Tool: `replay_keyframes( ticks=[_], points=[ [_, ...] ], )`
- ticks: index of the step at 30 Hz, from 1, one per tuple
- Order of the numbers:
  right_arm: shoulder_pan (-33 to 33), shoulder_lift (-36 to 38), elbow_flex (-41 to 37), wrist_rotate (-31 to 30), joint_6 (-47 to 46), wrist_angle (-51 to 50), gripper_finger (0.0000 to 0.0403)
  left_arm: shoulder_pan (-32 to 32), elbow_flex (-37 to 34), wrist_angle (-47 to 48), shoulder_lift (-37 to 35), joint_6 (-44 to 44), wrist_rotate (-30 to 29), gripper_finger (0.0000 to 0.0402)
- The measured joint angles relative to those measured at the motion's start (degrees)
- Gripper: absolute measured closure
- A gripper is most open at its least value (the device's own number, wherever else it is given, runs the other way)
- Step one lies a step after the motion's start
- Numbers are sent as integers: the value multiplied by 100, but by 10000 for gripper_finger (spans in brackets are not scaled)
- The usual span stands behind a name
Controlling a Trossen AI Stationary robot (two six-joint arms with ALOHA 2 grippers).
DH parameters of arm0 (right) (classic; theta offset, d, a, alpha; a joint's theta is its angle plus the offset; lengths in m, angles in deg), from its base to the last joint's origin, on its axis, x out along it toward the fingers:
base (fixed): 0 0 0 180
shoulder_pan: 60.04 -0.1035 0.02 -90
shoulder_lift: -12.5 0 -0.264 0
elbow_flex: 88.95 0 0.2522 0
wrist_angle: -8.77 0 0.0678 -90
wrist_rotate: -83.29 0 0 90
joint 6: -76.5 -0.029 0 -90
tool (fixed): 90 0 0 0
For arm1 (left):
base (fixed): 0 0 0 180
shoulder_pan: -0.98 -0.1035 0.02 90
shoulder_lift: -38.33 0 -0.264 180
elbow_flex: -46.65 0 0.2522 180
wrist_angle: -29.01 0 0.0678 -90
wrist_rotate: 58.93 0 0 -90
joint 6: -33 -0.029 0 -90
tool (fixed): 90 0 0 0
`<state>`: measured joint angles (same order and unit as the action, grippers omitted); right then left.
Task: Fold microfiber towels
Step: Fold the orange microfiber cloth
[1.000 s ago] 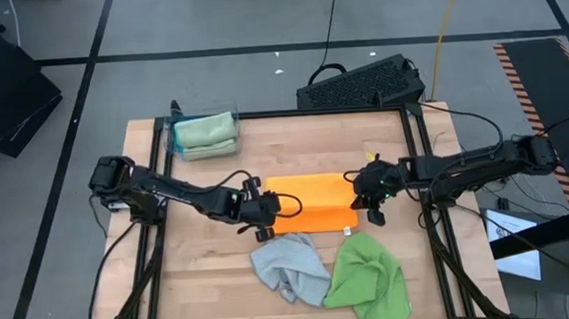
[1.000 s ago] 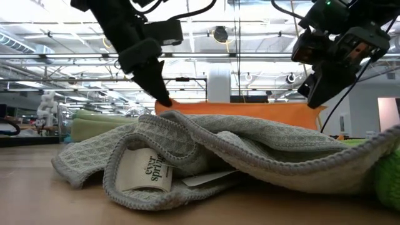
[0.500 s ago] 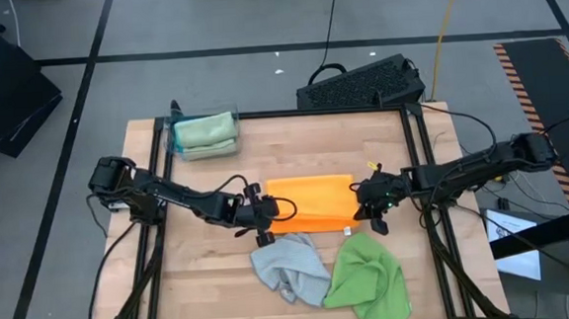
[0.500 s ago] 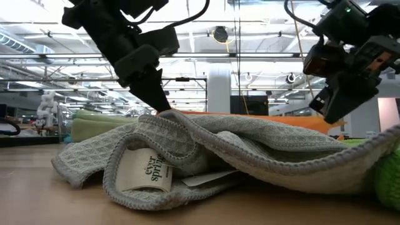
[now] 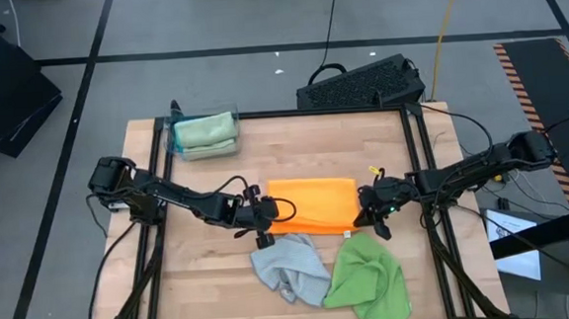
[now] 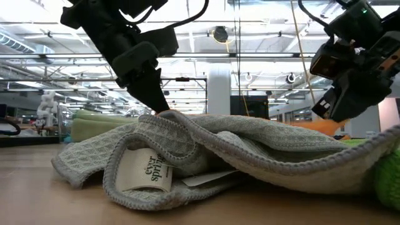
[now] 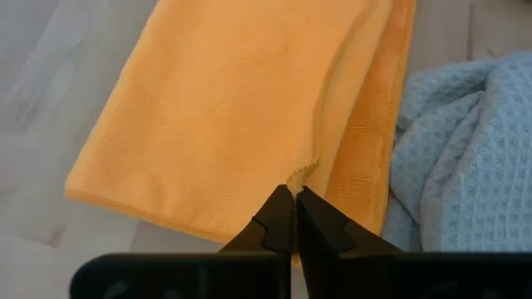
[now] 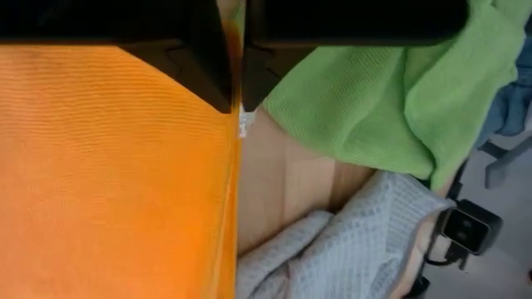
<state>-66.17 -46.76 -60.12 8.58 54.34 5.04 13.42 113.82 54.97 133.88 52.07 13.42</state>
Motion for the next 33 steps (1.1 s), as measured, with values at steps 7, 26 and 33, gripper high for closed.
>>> replay_keyframes(
  ticks=[7, 26, 33],
  points=[
    [6, 1, 0, 144, -110, 114, 280, -2, 0, 227, 0, 166, 43, 366],
    [269, -131, 0, -490, 794, 735, 234, -51, 8, -485, -97, -527, 1097, 223],
    [269, -480, 2, -518, 1142, 1137, 249, -422, 4, -414, 31, -150, 661, 266]
  ],
)
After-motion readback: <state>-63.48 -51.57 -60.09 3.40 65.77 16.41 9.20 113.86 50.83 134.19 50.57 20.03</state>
